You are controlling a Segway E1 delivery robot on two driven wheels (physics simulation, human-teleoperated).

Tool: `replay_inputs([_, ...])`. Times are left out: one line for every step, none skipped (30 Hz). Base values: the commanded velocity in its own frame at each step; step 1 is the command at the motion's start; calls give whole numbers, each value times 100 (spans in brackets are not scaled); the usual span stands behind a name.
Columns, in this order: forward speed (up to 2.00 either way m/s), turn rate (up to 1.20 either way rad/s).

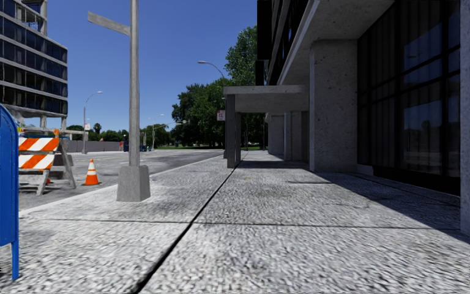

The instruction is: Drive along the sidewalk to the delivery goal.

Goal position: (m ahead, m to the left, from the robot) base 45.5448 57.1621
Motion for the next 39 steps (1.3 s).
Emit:
replay_inputs([200,0])
replay_inputs([200,0])
replay_inputs([200,0])
replay_inputs([200,0])
replay_inputs([200,0])
replay_inputs([200,0])
replay_inputs([200,0])
replay_inputs([200,0])
replay_inputs([200,0])
replay_inputs([200,0])
replay_inputs([200,0])
replay_inputs([200,0])
replay_inputs([200,0])
replay_inputs([200,0])
replay_inputs([200,0])
replay_inputs([200,0])
replay_inputs([200,0])
replay_inputs([200,0])
replay_inputs([200,0])
replay_inputs([200,0])
replay_inputs([200,0])
replay_inputs([200,0])
replay_inputs([200,0])
replay_inputs([200,0])
replay_inputs([200,0])
replay_inputs([200,0])
replay_inputs([200,0])
replay_inputs([200,0])
replay_inputs([200,0])
replay_inputs([200,0])
replay_inputs([200,0])
replay_inputs([200,0])
replay_inputs([200,0])
replay_inputs([200,0])
replay_inputs([200,0])
replay_inputs([200,0])
replay_inputs([198,0])
replay_inputs([198,0])
replay_inputs([197,0])
